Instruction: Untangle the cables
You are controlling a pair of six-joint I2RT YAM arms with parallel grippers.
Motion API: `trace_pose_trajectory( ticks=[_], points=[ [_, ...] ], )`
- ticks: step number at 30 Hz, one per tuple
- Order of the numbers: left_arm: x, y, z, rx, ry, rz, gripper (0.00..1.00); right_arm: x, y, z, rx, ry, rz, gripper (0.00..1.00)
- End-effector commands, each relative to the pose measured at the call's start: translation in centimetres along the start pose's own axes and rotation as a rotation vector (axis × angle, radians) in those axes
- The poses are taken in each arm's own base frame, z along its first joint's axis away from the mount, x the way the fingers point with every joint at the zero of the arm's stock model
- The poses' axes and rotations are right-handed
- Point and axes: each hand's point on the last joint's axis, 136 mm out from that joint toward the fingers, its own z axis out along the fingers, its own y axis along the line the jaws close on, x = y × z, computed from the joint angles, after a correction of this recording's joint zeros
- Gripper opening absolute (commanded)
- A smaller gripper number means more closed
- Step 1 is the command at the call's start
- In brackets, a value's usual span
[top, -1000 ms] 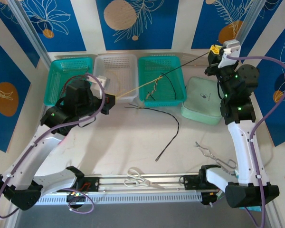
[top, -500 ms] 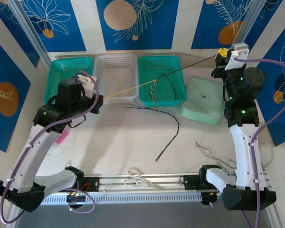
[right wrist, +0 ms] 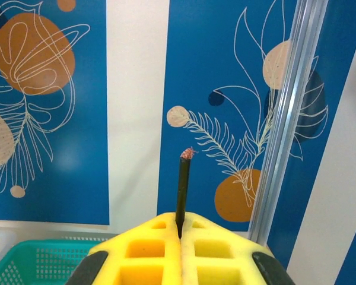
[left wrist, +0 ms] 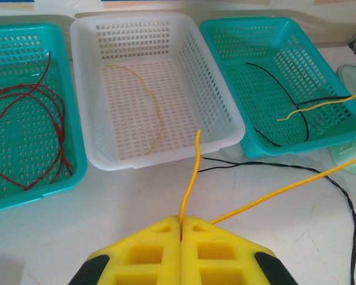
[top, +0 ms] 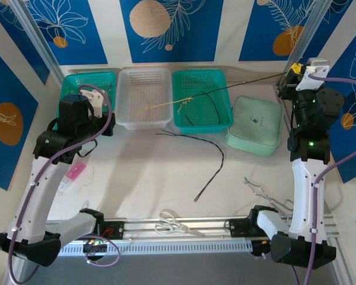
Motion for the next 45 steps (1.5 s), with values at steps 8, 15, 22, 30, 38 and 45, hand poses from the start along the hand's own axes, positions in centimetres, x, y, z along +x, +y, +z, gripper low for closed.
trace_pose_trajectory(
  ticks=[8,15,22,30,38,45],
  points=[
    [0.7,4.3,-0.3,-0.131,-0.007,-0.086,0.00,0.4,-2.6,-0.4,0.112,0.018,0.007,0.00],
    [-0.1,6.6,-0.4,-0.177,-0.102,-0.160,0.00,0.8,-3.9,-0.6,0.155,0.021,0.024,0.00],
    [-0.5,8.4,-0.7,-0.225,-0.110,-0.193,0.00,1.1,-4.9,-0.8,0.193,0.028,0.023,0.00],
    [0.3,10.6,1.2,-0.197,-0.157,-0.353,0.00,1.9,-7.2,-0.8,0.281,0.038,0.019,0.00],
    [1.3,13.3,2.0,-0.248,-0.211,-0.464,0.00,1.7,-8.5,-0.6,0.330,0.027,-0.014,0.00],
    [4.9,15.8,5.0,-0.309,-0.179,-0.548,0.00,1.2,-10.5,-1.0,0.416,0.003,-0.043,0.00]
  ],
)
